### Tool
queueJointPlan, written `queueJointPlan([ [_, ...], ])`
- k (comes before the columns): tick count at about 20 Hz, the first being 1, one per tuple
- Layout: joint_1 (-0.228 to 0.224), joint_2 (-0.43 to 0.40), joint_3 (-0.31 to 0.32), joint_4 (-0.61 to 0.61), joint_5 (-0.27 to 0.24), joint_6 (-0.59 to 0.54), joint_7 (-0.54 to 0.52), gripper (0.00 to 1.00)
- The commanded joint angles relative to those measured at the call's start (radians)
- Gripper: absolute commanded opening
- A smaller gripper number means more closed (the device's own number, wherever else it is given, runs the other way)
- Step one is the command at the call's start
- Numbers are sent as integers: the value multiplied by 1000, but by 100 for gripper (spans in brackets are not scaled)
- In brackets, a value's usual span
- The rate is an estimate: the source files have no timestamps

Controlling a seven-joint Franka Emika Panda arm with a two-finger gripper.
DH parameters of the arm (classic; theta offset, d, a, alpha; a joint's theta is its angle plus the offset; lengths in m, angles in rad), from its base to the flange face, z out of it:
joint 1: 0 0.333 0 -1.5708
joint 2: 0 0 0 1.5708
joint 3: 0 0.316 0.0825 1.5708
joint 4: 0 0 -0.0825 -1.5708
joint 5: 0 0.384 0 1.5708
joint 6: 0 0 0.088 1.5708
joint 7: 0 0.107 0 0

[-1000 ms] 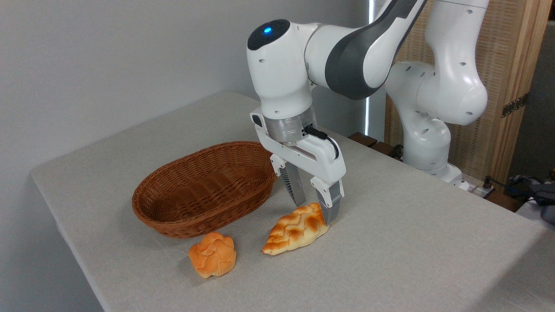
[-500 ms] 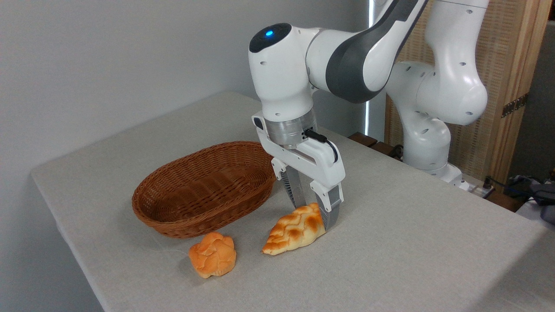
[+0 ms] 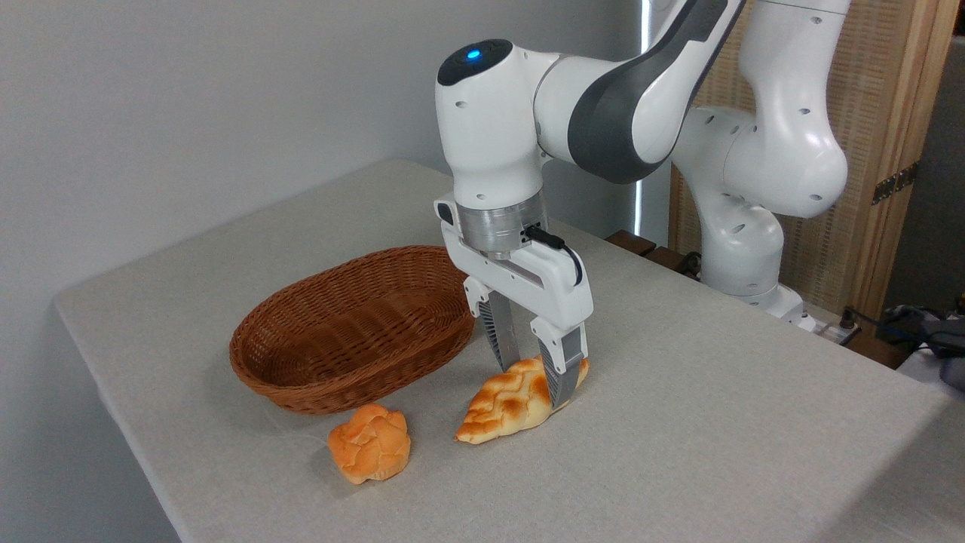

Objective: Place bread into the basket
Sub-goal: 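Close the gripper on the middle of the braided loaf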

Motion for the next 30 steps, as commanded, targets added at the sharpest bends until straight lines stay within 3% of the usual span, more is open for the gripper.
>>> queueJointPlan([
  [1, -5, -15, 8, -15, 13, 24, 17, 100],
  [4, -5, -9, 8, -17, 13, 56, 17, 97],
  [6, -5, -8, 8, -15, 13, 59, 17, 82],
  [11, -5, -3, 8, -17, 13, 59, 17, 73],
  [15, -5, -3, 8, -17, 13, 59, 19, 51],
  [18, -5, -3, 8, -17, 13, 59, 19, 43],
  [30, -5, -3, 15, -9, 13, 57, 25, 42],
])
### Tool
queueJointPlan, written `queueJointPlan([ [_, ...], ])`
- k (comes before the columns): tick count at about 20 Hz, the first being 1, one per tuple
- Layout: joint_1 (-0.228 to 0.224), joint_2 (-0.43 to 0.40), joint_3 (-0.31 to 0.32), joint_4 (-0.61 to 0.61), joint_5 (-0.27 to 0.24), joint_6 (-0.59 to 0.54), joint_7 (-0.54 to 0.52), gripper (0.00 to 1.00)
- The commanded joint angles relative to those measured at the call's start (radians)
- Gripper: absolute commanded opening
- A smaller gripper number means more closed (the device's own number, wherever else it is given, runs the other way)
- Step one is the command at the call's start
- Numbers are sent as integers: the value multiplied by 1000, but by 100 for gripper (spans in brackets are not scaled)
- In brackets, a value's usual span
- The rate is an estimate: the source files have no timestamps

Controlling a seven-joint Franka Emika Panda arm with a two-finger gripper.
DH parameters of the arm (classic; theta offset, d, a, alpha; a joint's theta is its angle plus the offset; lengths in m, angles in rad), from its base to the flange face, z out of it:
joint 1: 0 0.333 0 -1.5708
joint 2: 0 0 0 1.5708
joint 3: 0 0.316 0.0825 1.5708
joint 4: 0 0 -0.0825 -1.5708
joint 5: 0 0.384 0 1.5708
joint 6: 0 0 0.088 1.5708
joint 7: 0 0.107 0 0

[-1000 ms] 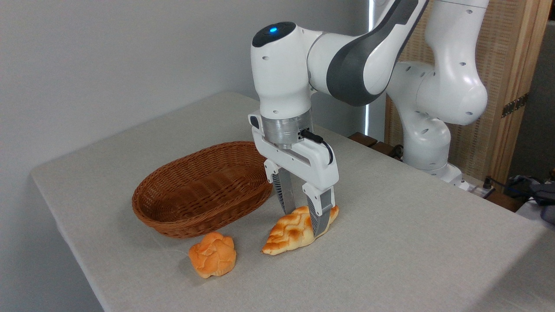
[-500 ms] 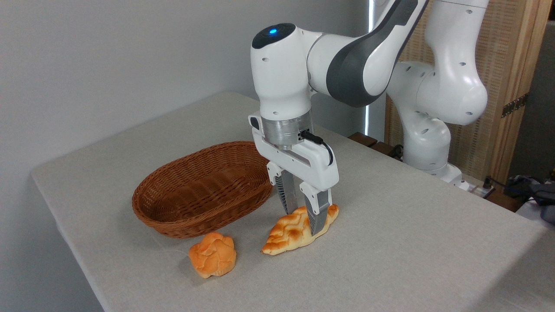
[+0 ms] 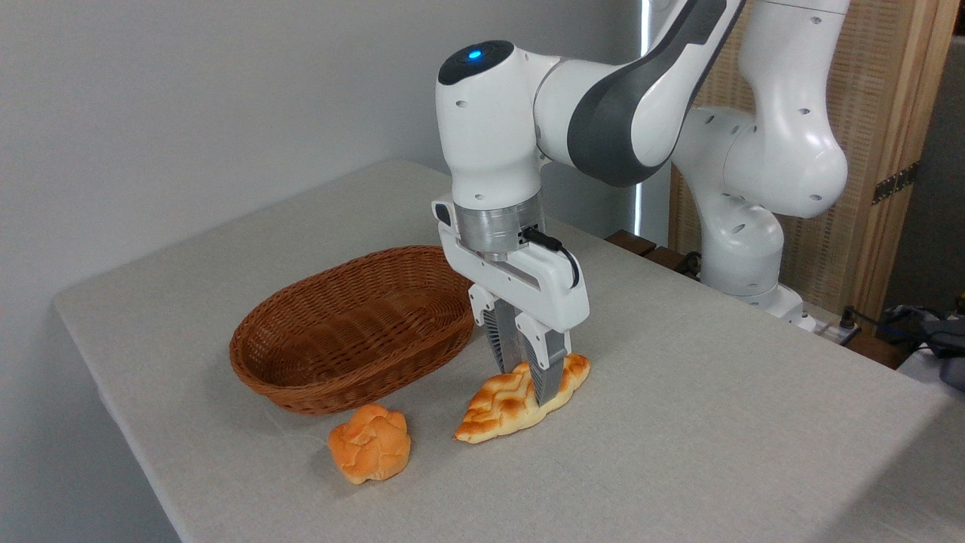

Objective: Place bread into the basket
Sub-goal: 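Lift the braided loaf and carry it over the wicker basket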

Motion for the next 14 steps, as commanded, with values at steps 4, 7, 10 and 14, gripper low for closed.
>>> queueJointPlan([
  [4, -6, -8, 27, 29, 10, 14, 24, 42],
  [7, -6, -8, 44, 75, 4, -15, 21, 42],
  [10, -6, 10, 44, 161, -7, -101, 19, 42],
  [14, -9, 71, 35, 317, -91, -267, 5, 42],
])
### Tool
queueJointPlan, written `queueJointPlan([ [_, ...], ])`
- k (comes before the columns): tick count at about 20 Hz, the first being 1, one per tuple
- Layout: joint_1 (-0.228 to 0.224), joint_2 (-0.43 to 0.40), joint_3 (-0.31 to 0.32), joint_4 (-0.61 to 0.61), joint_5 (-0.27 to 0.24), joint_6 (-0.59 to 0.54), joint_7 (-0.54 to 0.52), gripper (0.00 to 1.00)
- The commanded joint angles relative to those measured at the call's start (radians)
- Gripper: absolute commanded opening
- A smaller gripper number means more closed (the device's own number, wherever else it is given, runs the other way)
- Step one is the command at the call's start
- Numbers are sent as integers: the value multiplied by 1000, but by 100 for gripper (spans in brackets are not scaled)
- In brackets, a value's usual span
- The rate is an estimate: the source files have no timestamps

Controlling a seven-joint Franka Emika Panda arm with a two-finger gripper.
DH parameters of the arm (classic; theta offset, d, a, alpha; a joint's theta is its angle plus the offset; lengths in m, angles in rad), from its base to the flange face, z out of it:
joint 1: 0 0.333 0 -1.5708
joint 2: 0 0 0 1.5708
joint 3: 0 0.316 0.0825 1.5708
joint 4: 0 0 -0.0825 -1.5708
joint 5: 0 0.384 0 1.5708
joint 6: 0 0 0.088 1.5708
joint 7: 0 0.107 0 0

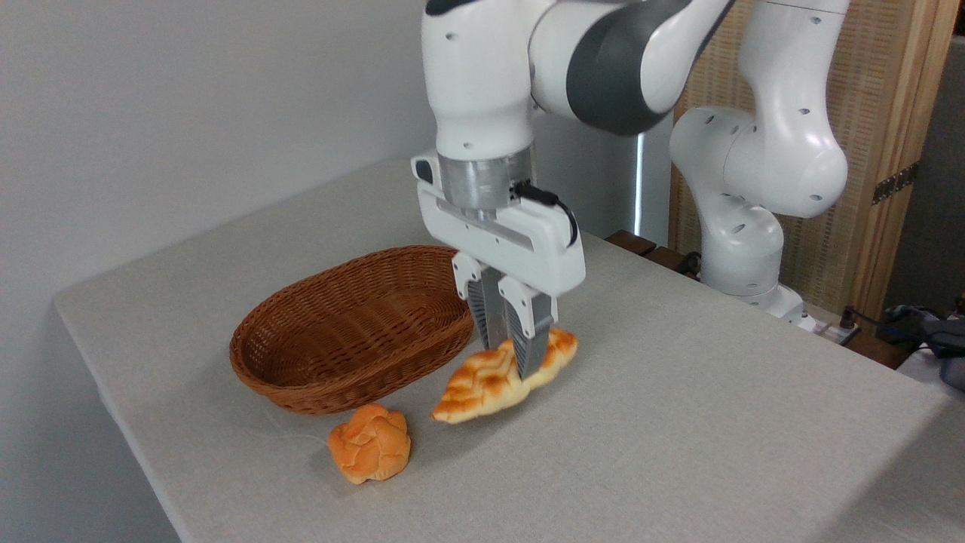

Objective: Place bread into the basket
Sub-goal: 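Lift the braided loaf and carry it over the wicker basket, then lower the loaf into the basket and open the gripper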

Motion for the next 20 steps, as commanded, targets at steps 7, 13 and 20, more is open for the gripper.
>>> queueJointPlan([
  [7, -30, 162, -93, 355, -146, -187, -123, 42],
  [13, -72, 328, -168, 483, -148, -170, -255, 42],
  [20, -76, 429, -255, 501, -135, -104, -322, 44],
])
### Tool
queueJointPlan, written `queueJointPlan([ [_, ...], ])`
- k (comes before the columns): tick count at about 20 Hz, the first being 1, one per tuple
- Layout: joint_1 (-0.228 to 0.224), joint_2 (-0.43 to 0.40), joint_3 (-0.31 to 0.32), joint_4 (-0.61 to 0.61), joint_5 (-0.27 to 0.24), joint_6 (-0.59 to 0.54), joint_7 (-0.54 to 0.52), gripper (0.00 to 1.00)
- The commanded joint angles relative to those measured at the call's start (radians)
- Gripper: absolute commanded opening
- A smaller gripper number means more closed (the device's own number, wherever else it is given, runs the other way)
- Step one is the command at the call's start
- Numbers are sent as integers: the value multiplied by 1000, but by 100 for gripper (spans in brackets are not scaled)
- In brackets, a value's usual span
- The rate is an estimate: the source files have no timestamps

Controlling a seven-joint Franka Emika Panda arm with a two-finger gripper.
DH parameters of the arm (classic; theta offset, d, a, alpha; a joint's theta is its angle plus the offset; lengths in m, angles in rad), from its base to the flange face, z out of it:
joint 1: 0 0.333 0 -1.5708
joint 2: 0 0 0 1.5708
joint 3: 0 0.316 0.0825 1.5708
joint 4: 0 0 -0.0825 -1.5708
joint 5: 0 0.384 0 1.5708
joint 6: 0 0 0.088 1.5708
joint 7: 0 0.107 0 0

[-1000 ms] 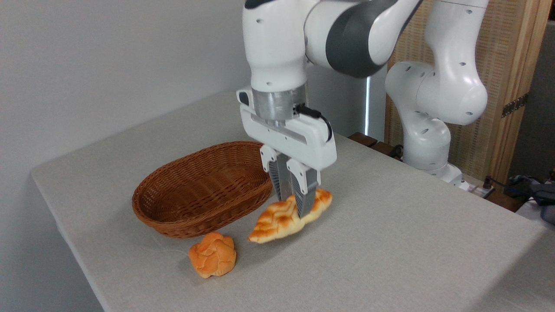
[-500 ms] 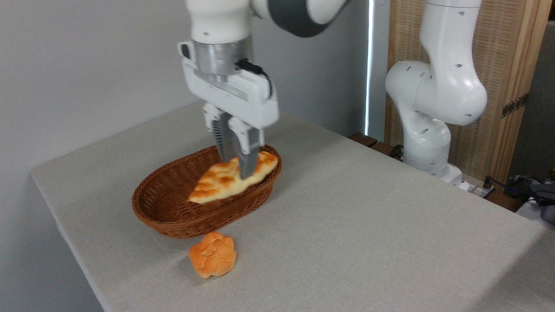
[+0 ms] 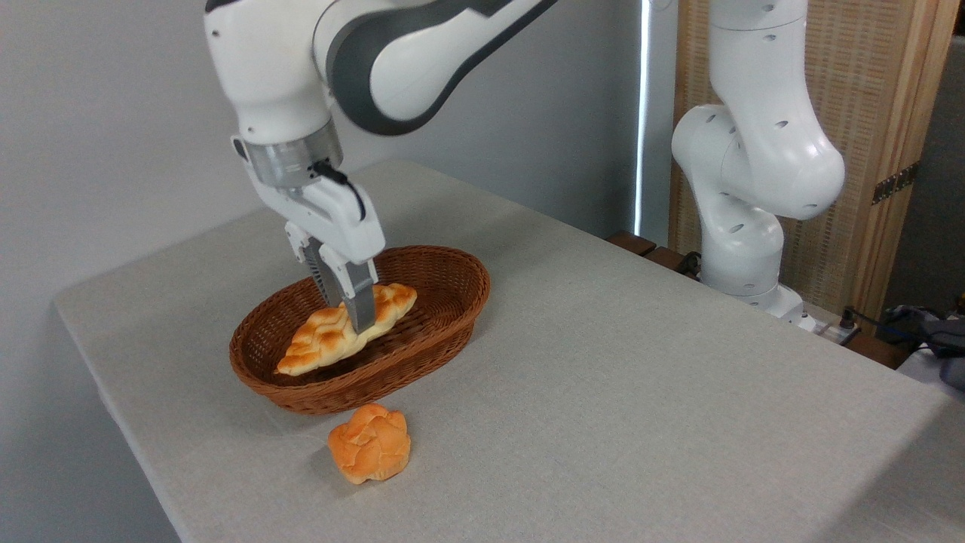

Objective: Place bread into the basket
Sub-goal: 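Lower the loaf into the basket and open the gripper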

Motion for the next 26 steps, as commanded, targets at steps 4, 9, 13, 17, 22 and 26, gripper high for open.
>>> queueJointPlan([
  [4, -16, 35, -34, 25, -1, 36, -70, 76],
  [9, -16, 40, -34, 25, -1, 37, -81, 94],
  [13, -16, 46, -36, 25, -1, 37, -81, 100],
  [17, -16, 47, -36, 25, -3, 37, -79, 100],
  [22, -16, 41, -36, 25, -4, 36, -82, 100],
  [26, -16, 32, -36, 42, -3, 34, -79, 100],
])
